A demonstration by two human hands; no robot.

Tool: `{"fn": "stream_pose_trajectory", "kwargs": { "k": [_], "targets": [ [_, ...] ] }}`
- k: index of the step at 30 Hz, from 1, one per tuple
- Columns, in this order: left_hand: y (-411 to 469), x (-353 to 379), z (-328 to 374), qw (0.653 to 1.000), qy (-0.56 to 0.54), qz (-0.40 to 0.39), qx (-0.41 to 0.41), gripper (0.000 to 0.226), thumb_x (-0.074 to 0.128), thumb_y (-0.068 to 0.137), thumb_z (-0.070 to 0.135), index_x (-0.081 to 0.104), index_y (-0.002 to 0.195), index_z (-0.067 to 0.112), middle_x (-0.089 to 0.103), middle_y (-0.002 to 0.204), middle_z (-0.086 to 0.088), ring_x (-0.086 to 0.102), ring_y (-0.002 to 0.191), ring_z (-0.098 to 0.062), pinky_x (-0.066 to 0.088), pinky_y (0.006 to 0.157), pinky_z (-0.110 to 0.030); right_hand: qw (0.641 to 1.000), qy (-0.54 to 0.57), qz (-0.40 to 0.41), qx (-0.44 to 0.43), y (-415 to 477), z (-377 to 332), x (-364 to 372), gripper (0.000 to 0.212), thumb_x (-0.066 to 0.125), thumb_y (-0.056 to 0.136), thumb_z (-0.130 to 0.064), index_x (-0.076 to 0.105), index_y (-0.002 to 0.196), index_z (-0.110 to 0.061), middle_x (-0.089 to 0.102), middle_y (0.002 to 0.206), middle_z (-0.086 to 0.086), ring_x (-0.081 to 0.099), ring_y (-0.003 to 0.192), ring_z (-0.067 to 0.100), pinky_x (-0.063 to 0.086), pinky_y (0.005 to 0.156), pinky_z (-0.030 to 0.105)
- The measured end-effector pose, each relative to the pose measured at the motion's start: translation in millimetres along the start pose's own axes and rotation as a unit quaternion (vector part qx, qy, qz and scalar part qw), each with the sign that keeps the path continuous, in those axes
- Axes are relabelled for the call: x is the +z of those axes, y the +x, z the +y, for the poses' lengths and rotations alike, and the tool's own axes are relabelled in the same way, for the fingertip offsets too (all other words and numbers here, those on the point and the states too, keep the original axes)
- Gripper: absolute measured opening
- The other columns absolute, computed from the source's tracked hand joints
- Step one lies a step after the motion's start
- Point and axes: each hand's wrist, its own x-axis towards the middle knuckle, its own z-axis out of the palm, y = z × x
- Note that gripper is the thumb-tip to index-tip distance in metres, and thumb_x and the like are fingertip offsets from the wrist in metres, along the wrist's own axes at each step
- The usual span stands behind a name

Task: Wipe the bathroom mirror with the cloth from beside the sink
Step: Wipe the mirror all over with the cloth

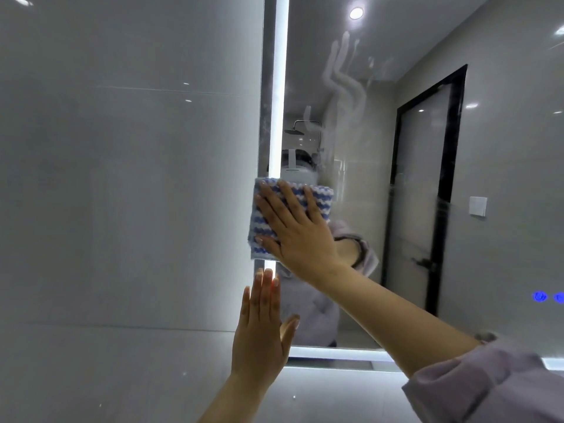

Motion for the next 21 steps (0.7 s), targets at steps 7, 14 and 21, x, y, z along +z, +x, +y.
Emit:
{"fn": "stream_pose_trajectory", "kwargs": {
  "k": [7, 14, 21],
  "targets": [
    [0, 0, -1, 1.000, 0.013, 0.007, 0.003, 0.076, 0.028, 0.091, 0.058, 0.034, 0.144, 0.005, 0.031, 0.151, -0.013, 0.031, 0.138, -0.032, 0.004, 0.115, -0.041, 0.999, -0.003, 0.013, -0.051, 23, -2, -4, 0.060, 0.020, 0.101, -0.049, 0.015, 0.152, -0.018, 0.016, 0.160, 0.000, 0.013, 0.147, 0.023, 0.008, 0.118, 0.048],
    [-1, 5, -3, 1.000, 0.011, 0.017, 0.005, 0.077, 0.031, 0.090, 0.059, 0.031, 0.146, 0.006, 0.026, 0.154, -0.012, 0.007, 0.145, -0.025, 0.005, 0.116, -0.038, 0.998, 0.007, 0.032, -0.057, 56, 24, -15, 0.056, 0.017, 0.102, -0.042, 0.014, 0.153, -0.018, 0.014, 0.160, -0.001, 0.011, 0.148, 0.023, 0.004, 0.119, 0.045],
    [-1, 6, -2, 0.999, 0.010, 0.037, 0.009, 0.076, 0.028, 0.092, 0.059, 0.021, 0.147, 0.008, 0.023, 0.154, -0.010, 0.006, 0.144, -0.024, 0.005, 0.116, -0.039, 0.997, 0.015, 0.049, -0.053, 39, 19, -10, 0.067, 0.025, 0.098, -0.056, 0.018, 0.152, -0.016, 0.017, 0.160, 0.001, 0.011, 0.148, 0.024, 0.000, 0.119, 0.045]
  ]
}}
